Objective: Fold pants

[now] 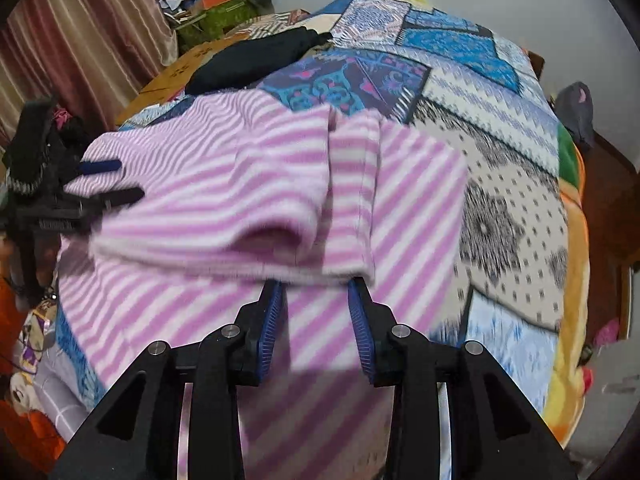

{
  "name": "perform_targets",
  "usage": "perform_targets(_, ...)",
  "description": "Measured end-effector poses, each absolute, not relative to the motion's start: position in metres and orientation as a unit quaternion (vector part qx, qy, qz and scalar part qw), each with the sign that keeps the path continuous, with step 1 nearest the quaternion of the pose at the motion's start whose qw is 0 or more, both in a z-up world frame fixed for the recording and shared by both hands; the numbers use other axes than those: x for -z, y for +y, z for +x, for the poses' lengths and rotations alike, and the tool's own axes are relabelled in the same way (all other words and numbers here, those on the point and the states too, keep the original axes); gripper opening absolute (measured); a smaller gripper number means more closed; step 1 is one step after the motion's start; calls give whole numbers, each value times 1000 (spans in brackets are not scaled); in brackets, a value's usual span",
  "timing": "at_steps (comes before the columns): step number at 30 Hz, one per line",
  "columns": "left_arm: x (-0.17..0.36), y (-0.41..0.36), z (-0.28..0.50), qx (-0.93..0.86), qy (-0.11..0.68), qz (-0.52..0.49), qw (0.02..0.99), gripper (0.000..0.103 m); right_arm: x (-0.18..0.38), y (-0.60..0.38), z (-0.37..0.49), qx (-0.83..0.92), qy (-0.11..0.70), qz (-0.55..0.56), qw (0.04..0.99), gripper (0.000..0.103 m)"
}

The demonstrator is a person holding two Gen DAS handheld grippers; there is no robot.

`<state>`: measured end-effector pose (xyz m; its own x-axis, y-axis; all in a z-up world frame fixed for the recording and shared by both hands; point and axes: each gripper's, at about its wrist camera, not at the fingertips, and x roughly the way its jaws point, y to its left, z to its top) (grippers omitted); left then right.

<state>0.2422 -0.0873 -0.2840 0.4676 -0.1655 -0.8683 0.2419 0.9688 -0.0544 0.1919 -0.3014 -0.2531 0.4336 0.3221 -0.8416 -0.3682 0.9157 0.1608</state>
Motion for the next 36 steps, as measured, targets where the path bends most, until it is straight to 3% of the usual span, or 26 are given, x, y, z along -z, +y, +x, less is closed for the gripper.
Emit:
perform_targets(12,276,-65,234,101,495,37,862,100,217,-207,270,-294,443,-37,846,32)
perform_targets(18,252,-51,222,108,480,17,870,100,190,-215,231,-285,409,-49,866,35)
perform_targets(29,247,-75,194,155,502,-27,850,100,183,-296,124,-166,393,-41,903,56)
perform_targets(30,249,-78,193,158,505,-29,848,99,186,-299,119,-162,397,-33,903,56)
perform_targets(34,265,-92,195,164,535,-28,828,75,205,-312,96,-150,415,12,897,56)
perform_targets(36,269,-97,195,162,536,-29,828,74,216,-319,85,-148,426,44,892,56)
